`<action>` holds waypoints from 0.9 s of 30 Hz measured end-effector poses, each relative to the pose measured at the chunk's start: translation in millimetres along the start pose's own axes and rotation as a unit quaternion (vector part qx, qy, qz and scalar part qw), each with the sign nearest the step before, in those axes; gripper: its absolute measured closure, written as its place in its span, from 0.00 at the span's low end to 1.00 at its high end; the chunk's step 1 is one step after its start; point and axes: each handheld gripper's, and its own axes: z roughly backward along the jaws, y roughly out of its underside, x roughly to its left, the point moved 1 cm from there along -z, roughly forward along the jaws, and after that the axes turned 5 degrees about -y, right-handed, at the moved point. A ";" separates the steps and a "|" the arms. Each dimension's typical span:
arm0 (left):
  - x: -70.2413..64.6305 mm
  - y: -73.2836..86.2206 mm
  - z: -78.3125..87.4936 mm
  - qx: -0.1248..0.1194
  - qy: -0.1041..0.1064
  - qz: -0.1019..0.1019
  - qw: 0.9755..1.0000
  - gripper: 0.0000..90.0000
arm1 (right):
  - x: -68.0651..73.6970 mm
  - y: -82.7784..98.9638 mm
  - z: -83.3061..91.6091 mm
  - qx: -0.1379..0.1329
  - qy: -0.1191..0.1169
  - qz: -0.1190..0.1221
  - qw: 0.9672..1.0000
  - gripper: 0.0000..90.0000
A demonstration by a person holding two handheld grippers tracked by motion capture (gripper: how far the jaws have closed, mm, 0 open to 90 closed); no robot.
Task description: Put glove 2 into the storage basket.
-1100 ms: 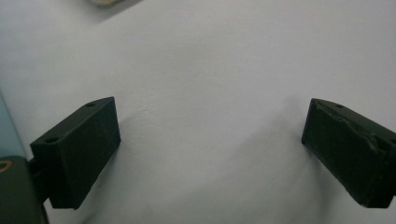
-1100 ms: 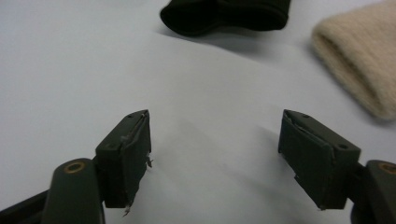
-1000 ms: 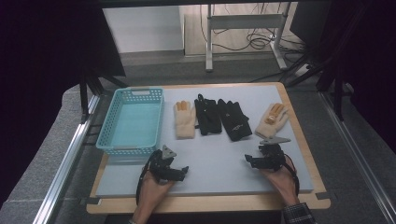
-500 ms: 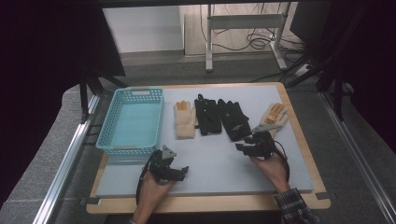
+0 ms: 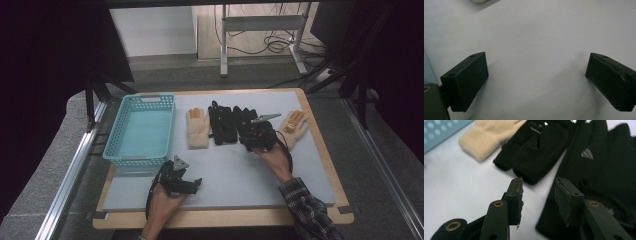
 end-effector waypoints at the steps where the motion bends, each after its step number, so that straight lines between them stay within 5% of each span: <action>1: 0.0 0.0 -0.1 -0.001 0.000 0.000 1.000 0.05 | -0.8 -4.7 -4.0 0.000 -0.002 -0.002 1.000 0.64; 7: 0.1 0.0 -0.1 0.000 0.000 -0.001 1.000 0.05 | -4.4 -22.8 -24.3 0.003 0.001 -0.001 1.000 0.62; 18: -0.1 0.1 -0.2 -0.001 0.001 0.001 1.000 0.05 | -4.6 -49.1 -68.1 0.020 0.021 0.007 1.000 0.41; 27: -0.1 0.1 -0.2 -0.001 0.000 0.001 1.000 0.05 | -6.1 -54.9 -102.1 0.044 0.061 0.035 0.997 0.33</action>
